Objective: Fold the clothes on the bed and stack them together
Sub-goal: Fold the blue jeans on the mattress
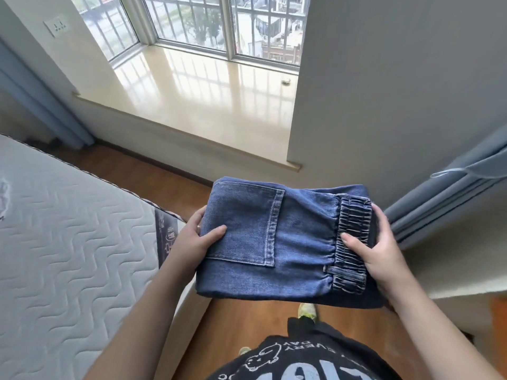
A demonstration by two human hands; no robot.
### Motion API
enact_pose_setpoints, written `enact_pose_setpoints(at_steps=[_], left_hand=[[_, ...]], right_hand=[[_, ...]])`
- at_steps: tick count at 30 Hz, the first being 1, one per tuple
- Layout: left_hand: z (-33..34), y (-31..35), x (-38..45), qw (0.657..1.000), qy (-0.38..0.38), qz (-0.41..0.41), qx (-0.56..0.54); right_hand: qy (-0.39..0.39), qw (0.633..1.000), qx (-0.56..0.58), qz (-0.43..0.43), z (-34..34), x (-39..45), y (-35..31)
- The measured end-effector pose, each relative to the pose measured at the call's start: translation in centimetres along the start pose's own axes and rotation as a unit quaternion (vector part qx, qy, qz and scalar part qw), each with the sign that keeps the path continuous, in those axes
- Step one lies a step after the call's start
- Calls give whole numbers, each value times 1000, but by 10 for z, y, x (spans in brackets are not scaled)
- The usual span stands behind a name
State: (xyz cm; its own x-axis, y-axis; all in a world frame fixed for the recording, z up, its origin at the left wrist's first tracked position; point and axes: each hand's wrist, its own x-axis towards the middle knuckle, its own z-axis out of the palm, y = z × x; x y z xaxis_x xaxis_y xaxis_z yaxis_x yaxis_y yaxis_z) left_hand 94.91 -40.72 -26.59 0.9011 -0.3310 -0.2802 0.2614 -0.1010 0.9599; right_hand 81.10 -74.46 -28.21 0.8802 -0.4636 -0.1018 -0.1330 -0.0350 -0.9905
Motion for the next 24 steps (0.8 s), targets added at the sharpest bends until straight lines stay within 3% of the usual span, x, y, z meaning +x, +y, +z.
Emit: enact_pose_setpoints(at_steps=[11, 24], left_hand=[[45, 30, 73, 994, 104, 3, -30], [-53, 21, 127, 957, 266, -19, -112]], right_hand=[[-103, 995, -13, -8, -17, 149, -26], [-259, 962, -87, -11, 140, 285, -43]])
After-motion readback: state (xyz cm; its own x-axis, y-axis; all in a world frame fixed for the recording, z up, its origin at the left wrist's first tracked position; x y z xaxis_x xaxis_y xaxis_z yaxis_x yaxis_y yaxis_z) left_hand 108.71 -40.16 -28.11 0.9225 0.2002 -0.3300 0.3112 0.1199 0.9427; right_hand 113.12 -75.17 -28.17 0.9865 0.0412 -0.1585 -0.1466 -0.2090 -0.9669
